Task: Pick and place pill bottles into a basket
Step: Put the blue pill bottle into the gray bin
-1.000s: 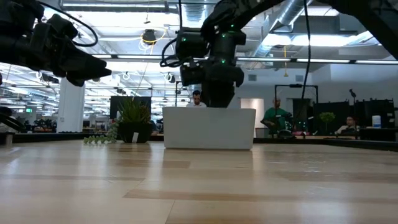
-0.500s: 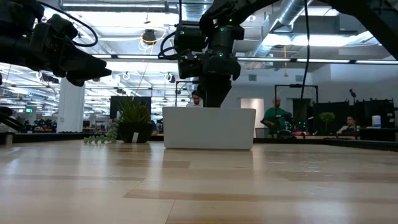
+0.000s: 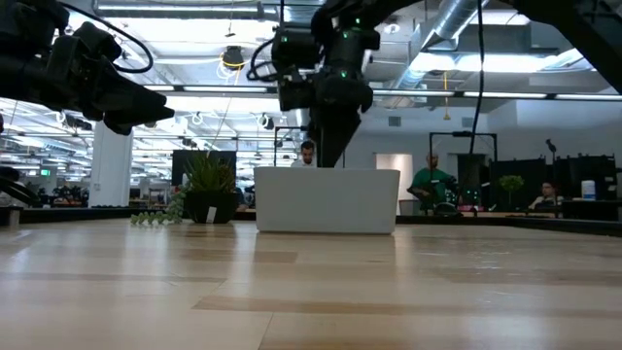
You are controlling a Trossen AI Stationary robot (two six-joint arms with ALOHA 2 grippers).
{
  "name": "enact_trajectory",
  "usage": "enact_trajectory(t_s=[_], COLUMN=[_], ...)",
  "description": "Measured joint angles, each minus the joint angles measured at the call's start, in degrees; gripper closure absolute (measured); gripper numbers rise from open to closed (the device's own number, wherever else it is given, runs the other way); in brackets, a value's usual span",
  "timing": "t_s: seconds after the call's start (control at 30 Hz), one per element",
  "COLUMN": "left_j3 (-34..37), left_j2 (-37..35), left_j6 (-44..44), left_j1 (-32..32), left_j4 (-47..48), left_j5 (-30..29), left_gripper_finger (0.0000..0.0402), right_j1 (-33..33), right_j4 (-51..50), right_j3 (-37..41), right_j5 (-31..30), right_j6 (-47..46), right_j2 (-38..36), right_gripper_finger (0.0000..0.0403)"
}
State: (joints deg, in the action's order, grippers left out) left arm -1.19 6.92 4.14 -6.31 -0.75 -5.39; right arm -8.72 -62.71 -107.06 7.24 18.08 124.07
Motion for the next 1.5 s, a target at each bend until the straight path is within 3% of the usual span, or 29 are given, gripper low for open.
enact_trajectory(t_s=[0.4,0.57,0.7,0.83,1.1,1.33,1.5], left_j3=[0.0,0.0,0.0,0.0,0.0,0.0,0.0], left_j2=[0.0,0.0,-0.1,-0.1,-0.1,-0.1,-0.1], left_j6=[0.0,0.0,0.0,0.0,0.0,0.0,0.0], left_j1=[0.0,0.0,0.0,0.0,0.0,0.0,0.0], left_j4=[0.0,0.0,0.0,0.0,0.0,0.0,0.0], left_j5=[0.0,0.0,0.0,0.0,0.0,0.0,0.0], left_gripper_finger=[0.02,0.02,0.02,0.02,0.02,0.02,0.02], right_j1=[1.5,5.7,10.5,16.1,28.0,35.2,40.8], right_j4=[-19.8,-21.4,-21.2,-21.3,-18.5,-8.7,-4.2], right_j3=[-17.4,-18.2,-18.3,-17.6,-4.3,16.1,26.4], right_j5=[1.4,6.0,5.7,1.1,-10.7,-10.3,-10.3], right_j6=[-2.1,-5.3,-12.1,-20.9,-40.3,-57.8,-73.2], right_j2=[-0.4,-5.8,-10.5,-14.6,-22.7,-30.7,-36.7], right_gripper_finger=[0.0192,0.0191,0.0194,0.0198,0.02,0.0208,0.0214])
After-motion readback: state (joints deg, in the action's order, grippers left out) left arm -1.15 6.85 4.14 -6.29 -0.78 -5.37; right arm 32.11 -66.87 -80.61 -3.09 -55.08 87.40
